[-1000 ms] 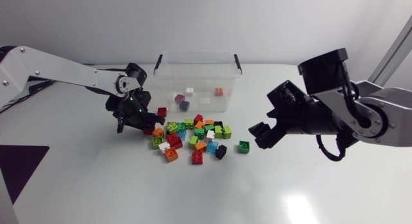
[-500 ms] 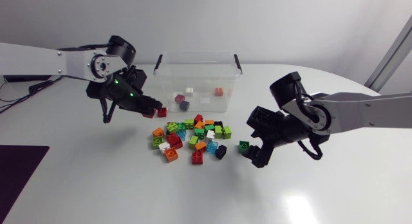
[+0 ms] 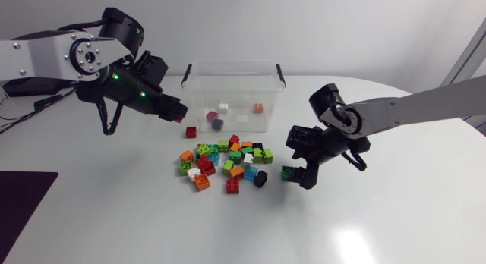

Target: Place the duplo bricks in the container

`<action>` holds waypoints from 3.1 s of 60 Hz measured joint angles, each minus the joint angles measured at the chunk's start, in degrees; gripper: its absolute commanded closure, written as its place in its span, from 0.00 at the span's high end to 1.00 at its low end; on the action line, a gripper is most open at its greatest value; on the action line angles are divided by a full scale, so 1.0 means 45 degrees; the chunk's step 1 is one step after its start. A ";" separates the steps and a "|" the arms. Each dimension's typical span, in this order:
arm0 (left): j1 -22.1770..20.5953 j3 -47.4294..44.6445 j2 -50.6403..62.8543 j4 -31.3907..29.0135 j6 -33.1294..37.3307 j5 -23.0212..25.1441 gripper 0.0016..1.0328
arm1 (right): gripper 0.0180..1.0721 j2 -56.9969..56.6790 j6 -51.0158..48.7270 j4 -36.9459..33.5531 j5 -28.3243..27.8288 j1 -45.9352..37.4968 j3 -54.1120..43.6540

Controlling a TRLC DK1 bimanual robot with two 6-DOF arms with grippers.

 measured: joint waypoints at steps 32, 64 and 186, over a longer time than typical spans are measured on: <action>-0.0316 0.2084 0.0374 -0.0515 0.0233 0.0136 0.21 | 0.38 0.1375 -0.0714 -0.1175 -0.0005 0.0039 0.1010; -0.0544 0.4512 0.2506 0.0189 0.0228 0.0219 0.21 | 0.36 -0.0957 -0.0185 -0.2229 -0.0869 0.0126 0.0797; 0.3215 0.0923 0.3079 0.2822 0.0767 0.1137 0.96 | 0.36 0.1826 0.6615 0.1025 -0.0359 0.1122 0.8446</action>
